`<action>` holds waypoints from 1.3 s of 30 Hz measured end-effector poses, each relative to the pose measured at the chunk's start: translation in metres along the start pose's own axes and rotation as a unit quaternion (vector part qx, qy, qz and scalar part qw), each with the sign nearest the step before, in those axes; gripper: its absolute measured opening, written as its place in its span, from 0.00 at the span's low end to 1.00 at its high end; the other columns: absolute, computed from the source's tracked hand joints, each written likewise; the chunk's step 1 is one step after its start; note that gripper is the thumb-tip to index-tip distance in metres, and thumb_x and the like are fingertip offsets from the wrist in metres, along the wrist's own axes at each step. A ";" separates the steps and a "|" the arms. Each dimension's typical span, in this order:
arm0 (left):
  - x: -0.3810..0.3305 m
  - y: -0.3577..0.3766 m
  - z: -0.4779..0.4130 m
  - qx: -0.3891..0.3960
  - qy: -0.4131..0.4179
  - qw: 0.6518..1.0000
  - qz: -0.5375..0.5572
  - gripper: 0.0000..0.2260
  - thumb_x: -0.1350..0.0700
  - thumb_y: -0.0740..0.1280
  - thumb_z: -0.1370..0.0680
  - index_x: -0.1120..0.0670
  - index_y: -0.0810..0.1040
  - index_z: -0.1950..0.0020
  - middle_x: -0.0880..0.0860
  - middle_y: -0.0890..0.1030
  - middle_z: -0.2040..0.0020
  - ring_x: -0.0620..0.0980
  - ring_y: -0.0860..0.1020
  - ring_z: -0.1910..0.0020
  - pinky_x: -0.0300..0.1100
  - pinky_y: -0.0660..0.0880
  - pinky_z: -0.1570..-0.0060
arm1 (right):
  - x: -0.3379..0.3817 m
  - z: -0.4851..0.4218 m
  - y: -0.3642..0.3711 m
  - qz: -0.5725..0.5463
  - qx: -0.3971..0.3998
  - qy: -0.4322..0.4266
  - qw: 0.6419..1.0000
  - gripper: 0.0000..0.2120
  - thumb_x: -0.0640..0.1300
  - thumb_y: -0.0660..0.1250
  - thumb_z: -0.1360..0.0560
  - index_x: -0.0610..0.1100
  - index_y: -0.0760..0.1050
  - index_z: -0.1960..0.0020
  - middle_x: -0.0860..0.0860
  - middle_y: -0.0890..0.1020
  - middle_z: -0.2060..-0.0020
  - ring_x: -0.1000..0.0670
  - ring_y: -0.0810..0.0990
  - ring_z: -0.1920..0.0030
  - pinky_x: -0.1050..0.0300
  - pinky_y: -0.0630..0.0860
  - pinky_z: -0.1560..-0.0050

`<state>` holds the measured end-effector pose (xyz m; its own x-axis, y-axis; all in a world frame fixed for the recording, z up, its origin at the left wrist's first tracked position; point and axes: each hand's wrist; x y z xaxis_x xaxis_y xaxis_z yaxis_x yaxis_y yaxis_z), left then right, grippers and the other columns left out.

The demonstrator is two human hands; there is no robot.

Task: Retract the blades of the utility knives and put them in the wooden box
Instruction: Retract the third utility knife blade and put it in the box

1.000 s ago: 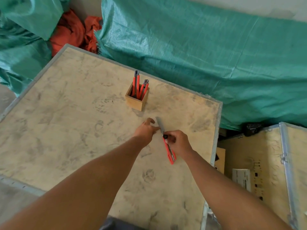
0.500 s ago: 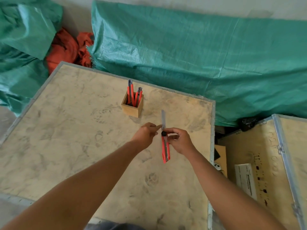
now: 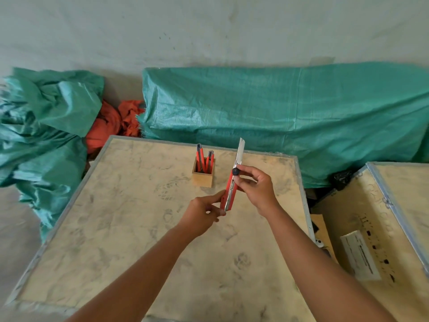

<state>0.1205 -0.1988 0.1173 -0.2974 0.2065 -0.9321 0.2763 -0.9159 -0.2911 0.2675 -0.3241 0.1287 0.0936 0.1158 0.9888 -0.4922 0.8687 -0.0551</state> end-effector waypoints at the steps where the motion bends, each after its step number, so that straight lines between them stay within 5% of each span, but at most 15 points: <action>1: -0.003 -0.006 0.006 0.002 -0.001 1.000 0.008 0.26 0.68 0.68 0.24 0.45 0.74 0.31 0.43 0.82 0.43 0.47 0.84 0.55 0.40 0.83 0.56 | 0.005 0.005 0.005 -0.004 -0.001 -0.001 1.000 0.15 0.32 0.73 0.26 0.47 0.83 0.43 0.47 0.86 0.46 0.48 0.87 0.49 0.52 0.85 0.50; 7: -0.010 -0.040 0.030 0.026 0.021 0.998 0.054 0.24 0.69 0.68 0.24 0.49 0.75 0.32 0.48 0.81 0.42 0.53 0.84 0.52 0.47 0.83 0.53 | 0.033 0.026 0.030 0.009 -0.001 -0.022 1.000 0.10 0.35 0.72 0.24 0.43 0.82 0.43 0.50 0.84 0.50 0.61 0.86 0.56 0.67 0.81 0.60; 12: -0.013 -0.065 0.043 0.051 0.053 0.995 0.066 0.25 0.68 0.72 0.27 0.51 0.76 0.32 0.49 0.82 0.42 0.50 0.83 0.55 0.38 0.81 0.55 | 0.051 0.034 0.049 0.031 0.029 -0.038 0.998 0.11 0.32 0.71 0.24 0.36 0.82 0.43 0.46 0.85 0.51 0.57 0.87 0.59 0.64 0.83 0.60; 17: -0.013 -0.082 0.043 0.032 0.054 0.992 0.112 0.24 0.70 0.72 0.28 0.55 0.78 0.34 0.54 0.83 0.43 0.54 0.82 0.55 0.44 0.83 0.53 | 0.063 0.040 0.060 0.111 0.060 -0.071 0.989 0.10 0.34 0.76 0.27 0.41 0.85 0.47 0.48 0.83 0.43 0.50 0.86 0.52 0.54 0.85 0.53; 22: -0.017 -0.097 0.044 0.033 0.048 0.987 0.152 0.22 0.72 0.71 0.27 0.58 0.78 0.34 0.56 0.85 0.49 0.58 0.84 0.52 0.47 0.83 0.52 | 0.083 0.048 0.067 0.227 0.076 -0.119 0.964 0.10 0.39 0.77 0.28 0.44 0.86 0.47 0.64 0.79 0.46 0.65 0.82 0.54 0.75 0.75 0.52; 26: -0.014 -0.107 0.046 0.045 0.049 0.983 0.172 0.22 0.71 0.72 0.28 0.58 0.78 0.35 0.57 0.86 0.51 0.56 0.84 0.53 0.46 0.83 0.52 | 0.082 0.057 0.076 0.276 0.074 -0.123 0.950 0.09 0.42 0.78 0.28 0.48 0.86 0.48 0.58 0.78 0.42 0.62 0.78 0.48 0.82 0.68 0.51; 30: -0.006 -0.110 0.052 0.060 0.045 0.981 0.179 0.22 0.72 0.71 0.28 0.56 0.79 0.36 0.57 0.87 0.52 0.58 0.85 0.53 0.43 0.82 0.53 | 0.073 0.071 0.082 0.286 0.077 -0.108 0.949 0.09 0.42 0.78 0.28 0.47 0.87 0.48 0.55 0.77 0.40 0.73 0.75 0.48 0.84 0.66 0.51; 34: -0.002 -0.109 0.055 0.071 0.044 0.980 0.180 0.22 0.72 0.71 0.27 0.56 0.79 0.36 0.58 0.86 0.50 0.60 0.84 0.51 0.44 0.82 0.53 | 0.062 0.083 0.085 0.301 0.086 -0.090 0.946 0.09 0.44 0.78 0.29 0.51 0.87 0.49 0.51 0.77 0.36 0.64 0.76 0.43 0.82 0.67 0.49; 39: -0.007 -0.107 0.058 0.065 0.047 0.981 0.176 0.22 0.71 0.71 0.27 0.58 0.78 0.35 0.59 0.85 0.48 0.61 0.84 0.50 0.43 0.82 0.53 | 0.062 0.084 0.081 0.281 0.105 -0.109 0.948 0.11 0.44 0.78 0.28 0.52 0.86 0.46 0.55 0.79 0.42 0.53 0.80 0.45 0.68 0.75 0.47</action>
<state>0.0407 -0.1223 0.1676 -0.1182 -0.1050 -0.9874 0.2260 -0.9711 0.0762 0.1605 -0.2873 0.1969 -0.4044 0.4098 0.8176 -0.5752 0.5811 -0.5758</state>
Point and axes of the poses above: each hand's wrist, its own z-axis away from the middle knuckle, its own y-axis out of the palm, x = y × z
